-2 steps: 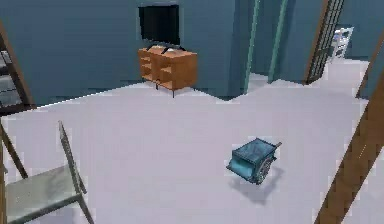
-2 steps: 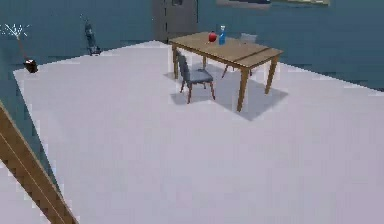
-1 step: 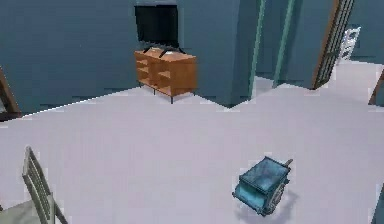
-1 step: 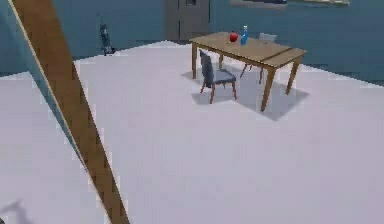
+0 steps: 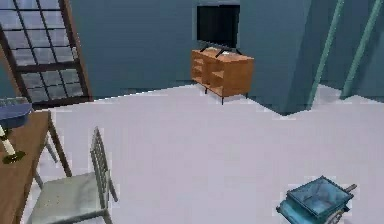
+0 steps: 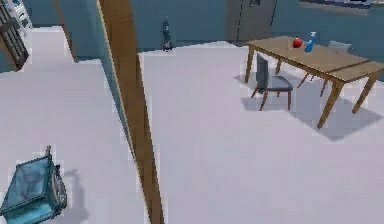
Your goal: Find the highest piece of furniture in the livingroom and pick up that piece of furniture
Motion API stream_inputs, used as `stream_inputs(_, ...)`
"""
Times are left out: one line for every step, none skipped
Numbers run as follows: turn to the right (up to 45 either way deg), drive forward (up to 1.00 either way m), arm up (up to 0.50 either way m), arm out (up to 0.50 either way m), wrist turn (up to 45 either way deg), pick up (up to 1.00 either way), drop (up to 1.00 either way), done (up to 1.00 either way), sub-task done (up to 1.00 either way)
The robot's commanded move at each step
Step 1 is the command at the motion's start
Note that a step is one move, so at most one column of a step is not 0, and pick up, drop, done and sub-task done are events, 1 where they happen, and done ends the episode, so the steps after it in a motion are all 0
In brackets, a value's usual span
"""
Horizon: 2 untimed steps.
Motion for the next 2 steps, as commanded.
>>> stream_inputs(0.0, 1.00, 0.00, 0.00, 0.0, 0.00, 0.00, 0.00, 0.00)
stream_inputs(0.0, 0.30, 0.00, 0.00, 0.0, 0.00, 0.00, 0.00, 0.00)
